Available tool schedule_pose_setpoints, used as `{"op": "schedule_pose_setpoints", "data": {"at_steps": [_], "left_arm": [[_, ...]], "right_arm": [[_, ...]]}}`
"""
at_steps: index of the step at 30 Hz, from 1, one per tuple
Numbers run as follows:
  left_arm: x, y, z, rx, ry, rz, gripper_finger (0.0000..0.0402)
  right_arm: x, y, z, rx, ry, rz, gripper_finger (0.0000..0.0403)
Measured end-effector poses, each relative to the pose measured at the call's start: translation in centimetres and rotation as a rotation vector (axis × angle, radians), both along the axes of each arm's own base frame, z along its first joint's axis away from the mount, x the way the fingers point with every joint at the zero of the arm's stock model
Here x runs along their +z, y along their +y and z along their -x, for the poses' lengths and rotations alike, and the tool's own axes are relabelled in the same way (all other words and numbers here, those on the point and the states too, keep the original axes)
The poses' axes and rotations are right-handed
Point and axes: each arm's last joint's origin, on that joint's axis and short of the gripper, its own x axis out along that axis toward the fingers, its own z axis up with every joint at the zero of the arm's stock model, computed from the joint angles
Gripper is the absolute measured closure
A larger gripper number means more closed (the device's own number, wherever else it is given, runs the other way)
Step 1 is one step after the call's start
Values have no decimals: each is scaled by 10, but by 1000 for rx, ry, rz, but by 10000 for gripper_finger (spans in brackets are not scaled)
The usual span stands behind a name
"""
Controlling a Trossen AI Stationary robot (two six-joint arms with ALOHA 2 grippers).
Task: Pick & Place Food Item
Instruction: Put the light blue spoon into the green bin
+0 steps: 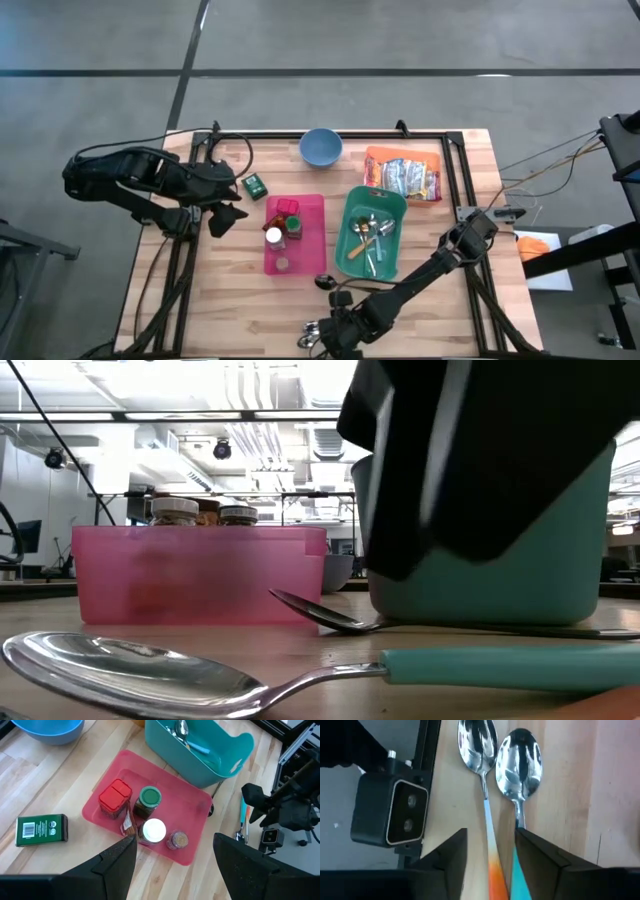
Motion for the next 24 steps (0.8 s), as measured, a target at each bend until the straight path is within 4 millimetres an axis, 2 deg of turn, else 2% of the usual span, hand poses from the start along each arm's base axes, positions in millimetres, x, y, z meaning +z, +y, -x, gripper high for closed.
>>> {"op": "schedule_pose_setpoints", "data": {"at_steps": [3,6,11,24], "left_arm": [[0,0,0,-2,0,3,139],[0,0,0,-2,1,3,139],[0,0,0,0,1,4,139],[0,0,0,11,1,13,139]], "right_arm": [[0,-1,0,-8,-14,22,215],[-1,-2,-1,2,-33,62,197],[-6,-4,1,50,-46,129,193],[-19,-8,6,83,-15,165,193]]}}
